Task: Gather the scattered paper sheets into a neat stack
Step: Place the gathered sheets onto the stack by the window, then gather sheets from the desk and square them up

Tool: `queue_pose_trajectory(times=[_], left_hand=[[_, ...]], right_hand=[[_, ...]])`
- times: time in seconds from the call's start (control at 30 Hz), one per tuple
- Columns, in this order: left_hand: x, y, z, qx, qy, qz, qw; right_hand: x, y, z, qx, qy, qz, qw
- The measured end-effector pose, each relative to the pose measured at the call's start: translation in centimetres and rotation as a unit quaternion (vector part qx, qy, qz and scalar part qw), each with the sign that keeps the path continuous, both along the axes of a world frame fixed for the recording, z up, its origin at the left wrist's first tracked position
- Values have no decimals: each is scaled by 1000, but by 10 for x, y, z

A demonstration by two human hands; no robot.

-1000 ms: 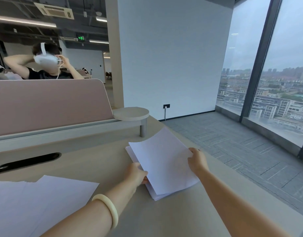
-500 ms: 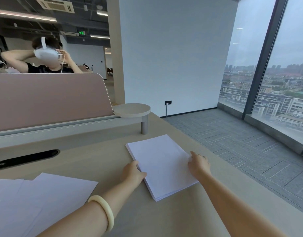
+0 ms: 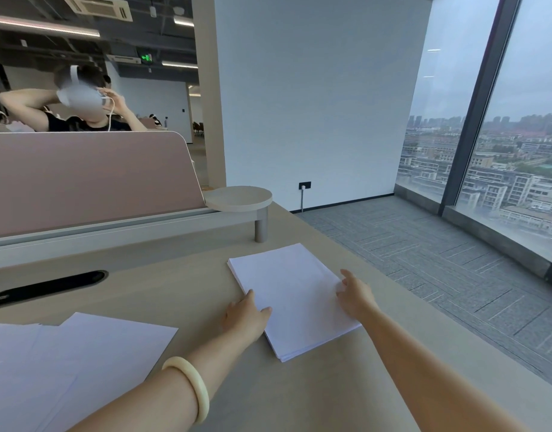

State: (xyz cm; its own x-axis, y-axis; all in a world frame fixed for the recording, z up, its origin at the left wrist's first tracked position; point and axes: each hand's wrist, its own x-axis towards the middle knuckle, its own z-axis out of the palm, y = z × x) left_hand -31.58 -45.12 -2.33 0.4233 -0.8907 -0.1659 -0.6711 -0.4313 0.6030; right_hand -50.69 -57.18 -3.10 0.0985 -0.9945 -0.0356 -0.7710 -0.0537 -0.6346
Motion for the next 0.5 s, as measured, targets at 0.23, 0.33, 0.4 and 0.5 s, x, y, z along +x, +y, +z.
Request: queue_pose_trajectory(times=[0.23,0.33,0.4,0.5], left_hand=[[4,-1,-4,0,20,-11,1000],[5,1,0,-16,12,-8,1000],[7,4,7,-45,7,-2,999],[11,14,22,-124,26,14,992]], right_hand=[[0,8,3,6,30,30,999],[-2,15,10,-26,41,25,999],[-2,21,16,-45,25,34,998],[4,37,31,-69,-22,58,996]])
